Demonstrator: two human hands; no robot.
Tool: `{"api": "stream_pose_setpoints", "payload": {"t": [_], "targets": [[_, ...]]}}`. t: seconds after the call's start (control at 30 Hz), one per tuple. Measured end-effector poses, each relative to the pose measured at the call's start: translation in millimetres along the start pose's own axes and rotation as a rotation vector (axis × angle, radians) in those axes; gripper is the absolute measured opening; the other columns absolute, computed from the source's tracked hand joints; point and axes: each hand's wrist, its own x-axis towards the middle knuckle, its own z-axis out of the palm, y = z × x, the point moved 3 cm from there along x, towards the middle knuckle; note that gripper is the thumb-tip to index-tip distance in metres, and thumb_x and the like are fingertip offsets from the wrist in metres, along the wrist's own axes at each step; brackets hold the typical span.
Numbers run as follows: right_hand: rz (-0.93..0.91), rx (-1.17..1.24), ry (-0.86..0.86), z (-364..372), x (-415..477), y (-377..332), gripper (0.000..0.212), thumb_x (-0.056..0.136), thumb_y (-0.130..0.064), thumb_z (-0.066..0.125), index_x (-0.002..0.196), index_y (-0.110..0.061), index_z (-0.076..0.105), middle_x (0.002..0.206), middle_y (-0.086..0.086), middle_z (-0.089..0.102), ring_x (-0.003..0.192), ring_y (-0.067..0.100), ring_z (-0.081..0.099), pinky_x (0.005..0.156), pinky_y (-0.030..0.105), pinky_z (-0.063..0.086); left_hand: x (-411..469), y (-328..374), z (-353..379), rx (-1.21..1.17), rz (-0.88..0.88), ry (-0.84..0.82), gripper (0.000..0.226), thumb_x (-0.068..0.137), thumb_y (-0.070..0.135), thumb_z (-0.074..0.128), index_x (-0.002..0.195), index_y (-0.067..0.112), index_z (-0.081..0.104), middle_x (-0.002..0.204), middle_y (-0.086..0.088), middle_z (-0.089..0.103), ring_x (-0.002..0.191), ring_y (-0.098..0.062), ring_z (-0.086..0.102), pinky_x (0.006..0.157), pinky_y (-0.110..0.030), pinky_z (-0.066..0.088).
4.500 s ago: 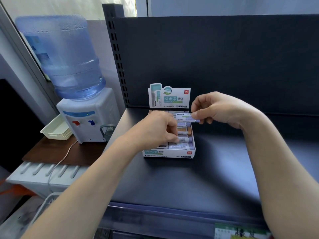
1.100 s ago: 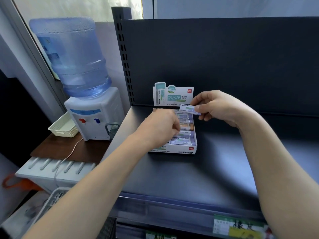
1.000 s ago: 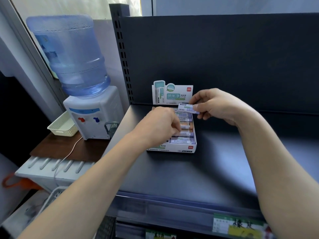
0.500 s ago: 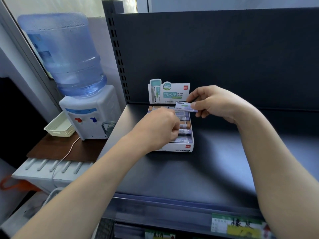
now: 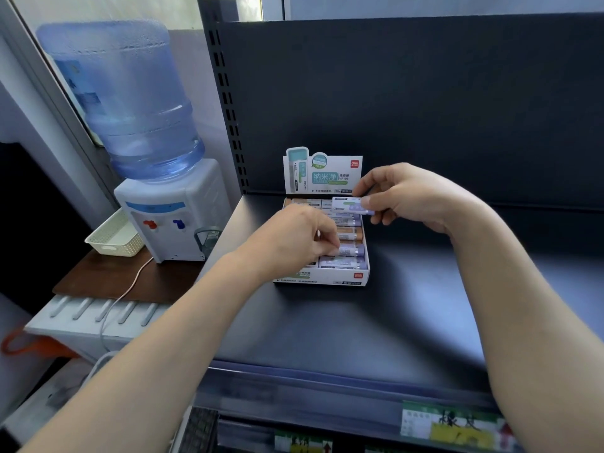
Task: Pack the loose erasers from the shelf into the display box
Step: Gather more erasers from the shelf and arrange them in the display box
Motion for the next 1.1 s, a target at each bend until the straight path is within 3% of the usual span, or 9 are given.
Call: {"api": "stream_pose_setpoints", "payload": {"t": [0.13, 0.37, 0.57, 0.8, 0.97, 1.1], "targets": [[0.005, -0.002, -0.013, 1, -1, 0, 0.013, 0.089, -0.001, 0.058, 0.088, -0.012, 0.063, 0.072, 0.004, 0.061, 0.058, 0.013, 0.057, 0.055, 0.022, 0.047, 2, 7, -3, 0.038, -0.079, -0.055, 0.005, 0.081, 0.009, 0.07, 0.082, 0.012, 0.074, 0.062, 0.012, 0.057, 0.055, -0.001, 0.05, 0.058, -0.015, 0.044], [0.001, 0.005, -0.011, -2, -1, 1, 0.012, 0.089, -0.001, 0.059, 0.087, -0.012, 0.064, 0.071, 0.004, 0.061, 0.058, 0.012, 0.057, 0.055, 0.022, 0.046, 8, 10, -4, 0.121, -0.073, -0.112, 0.004, 0.078, 0.008, 0.067, 0.076, 0.011, 0.067, 0.071, 0.005, 0.063, 0.068, -0.012, 0.056, 0.068, -0.026, 0.05], [-0.002, -0.008, -0.021, -1, 0, 1, 0.012, 0.089, -0.002, 0.058, 0.088, -0.013, 0.063, 0.073, 0.004, 0.062, 0.059, 0.012, 0.057, 0.056, 0.023, 0.046, 10, 6, -1, 0.12, -0.08, -0.18, 0.015, 0.082, 0.016, 0.066, 0.097, 0.012, 0.069, 0.083, 0.007, 0.061, 0.073, -0.007, 0.052, 0.062, -0.011, 0.038], [-0.009, -0.001, -0.016, -3, 0, 1, 0.012, 0.089, -0.002, 0.058, 0.088, -0.013, 0.063, 0.071, 0.004, 0.061, 0.058, 0.012, 0.057, 0.054, 0.022, 0.046, 11, 4, 3, 0.15, -0.066, -0.078, 0.02, 0.08, 0.014, 0.065, 0.1, 0.012, 0.065, 0.097, 0.002, 0.056, 0.088, -0.014, 0.051, 0.074, -0.022, 0.042], [-0.006, -0.006, -0.013, -2, 0, 2, 0.013, 0.088, -0.002, 0.059, 0.086, -0.014, 0.063, 0.07, 0.004, 0.062, 0.058, 0.012, 0.057, 0.054, 0.022, 0.045, 13, 4, 1, 0.137, -0.083, -0.099, 0.017, 0.081, 0.012, 0.069, 0.098, 0.012, 0.068, 0.094, 0.002, 0.061, 0.078, -0.011, 0.051, 0.067, -0.021, 0.046], [-0.008, -0.002, -0.014, -2, 0, 1, 0.013, 0.088, -0.002, 0.059, 0.085, -0.014, 0.063, 0.069, 0.003, 0.061, 0.058, 0.013, 0.057, 0.054, 0.023, 0.045, 13, 3, -1, 0.076, -0.095, -0.125, 0.015, 0.079, 0.016, 0.074, 0.093, 0.014, 0.071, 0.084, 0.006, 0.062, 0.066, -0.001, 0.051, 0.058, -0.012, 0.041]]}}
